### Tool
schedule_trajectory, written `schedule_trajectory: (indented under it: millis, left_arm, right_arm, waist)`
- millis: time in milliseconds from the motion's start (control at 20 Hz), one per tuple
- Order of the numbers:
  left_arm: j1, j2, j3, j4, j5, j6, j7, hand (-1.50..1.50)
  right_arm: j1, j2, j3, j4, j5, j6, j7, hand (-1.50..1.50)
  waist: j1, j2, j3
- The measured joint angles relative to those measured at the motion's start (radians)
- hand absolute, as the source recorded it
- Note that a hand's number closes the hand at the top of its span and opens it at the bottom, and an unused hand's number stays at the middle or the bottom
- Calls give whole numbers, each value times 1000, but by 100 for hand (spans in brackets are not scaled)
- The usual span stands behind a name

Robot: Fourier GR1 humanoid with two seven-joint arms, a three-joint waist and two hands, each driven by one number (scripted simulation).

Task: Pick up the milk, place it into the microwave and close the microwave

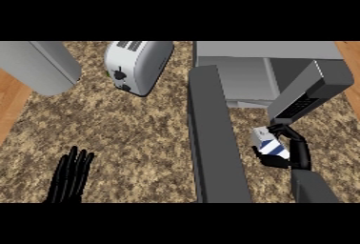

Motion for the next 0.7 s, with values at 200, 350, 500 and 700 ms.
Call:
schedule_trajectory:
  millis: [200, 350, 500, 700]
  left_arm:
    - [15, 19, 32, -2, 29, -25, -2, -150]
    - [15, 22, 48, 21, 42, -44, -9, -150]
    - [29, 30, 63, 8, 53, -56, -5, -150]
    - [43, 26, 75, 11, 57, -66, -11, -150]
  right_arm:
    - [-22, 27, 17, -6, 4, 24, -6, 150]
    - [-19, 49, 31, -31, -1, 49, -6, 150]
    - [-6, 83, 50, -72, -2, 60, -6, 150]
    - [-6, 136, 73, -153, -13, 50, 30, 150]
  waist:
    - [-2, 1, 0]
    - [-9, -1, 0]
    - [-13, -2, 0]
    - [-17, -3, 3]
